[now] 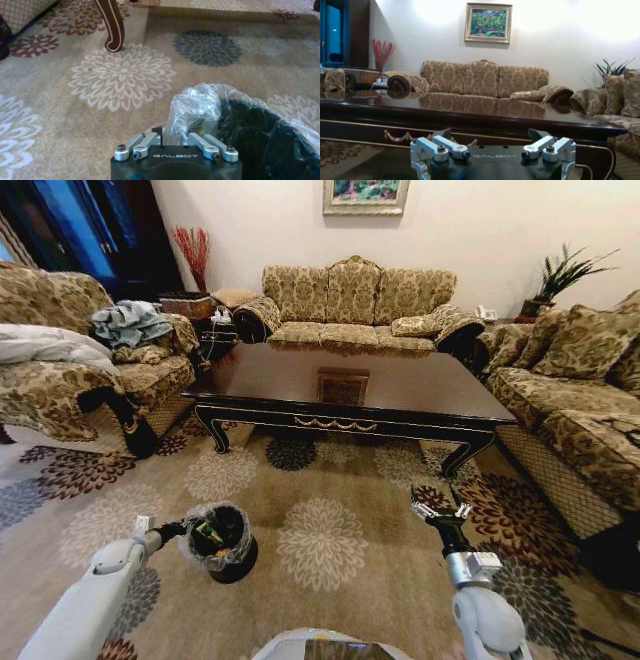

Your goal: Move to the front of the table and place the trash on the table into the trash bin.

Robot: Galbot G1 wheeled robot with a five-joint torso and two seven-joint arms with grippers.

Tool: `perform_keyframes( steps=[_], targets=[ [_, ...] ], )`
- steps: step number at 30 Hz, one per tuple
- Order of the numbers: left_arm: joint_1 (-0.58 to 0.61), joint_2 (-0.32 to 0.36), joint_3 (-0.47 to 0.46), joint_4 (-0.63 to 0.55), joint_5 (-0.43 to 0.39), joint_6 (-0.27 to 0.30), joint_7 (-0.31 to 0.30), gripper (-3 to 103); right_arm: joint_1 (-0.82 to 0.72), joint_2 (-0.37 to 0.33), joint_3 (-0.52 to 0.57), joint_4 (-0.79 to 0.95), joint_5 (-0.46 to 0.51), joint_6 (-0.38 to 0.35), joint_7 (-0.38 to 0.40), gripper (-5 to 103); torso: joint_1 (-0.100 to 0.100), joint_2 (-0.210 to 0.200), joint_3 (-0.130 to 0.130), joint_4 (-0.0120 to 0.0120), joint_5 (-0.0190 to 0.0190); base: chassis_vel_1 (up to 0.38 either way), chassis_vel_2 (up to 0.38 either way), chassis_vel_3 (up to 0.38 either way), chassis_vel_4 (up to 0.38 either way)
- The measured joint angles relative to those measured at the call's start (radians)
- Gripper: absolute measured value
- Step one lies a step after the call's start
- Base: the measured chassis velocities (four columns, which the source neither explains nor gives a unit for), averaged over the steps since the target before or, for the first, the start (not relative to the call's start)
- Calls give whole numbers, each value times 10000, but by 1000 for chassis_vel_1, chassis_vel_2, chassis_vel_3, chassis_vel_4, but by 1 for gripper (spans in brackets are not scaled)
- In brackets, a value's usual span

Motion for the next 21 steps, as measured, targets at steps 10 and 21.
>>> perform_keyframes(
  steps=[10,21],
  targets=[
    [0,0,0,0,0,0,0,19,0,0,0,0,0,0,0,100,-8,-16,-10,0,0,0,0,0,0],
    [204,-93,-184,-291,-538,-579,-113,25,0,0,0,0,0,0,0,100,-18,-46,-29,-1,-1,0,0,0,0]
  ],
)
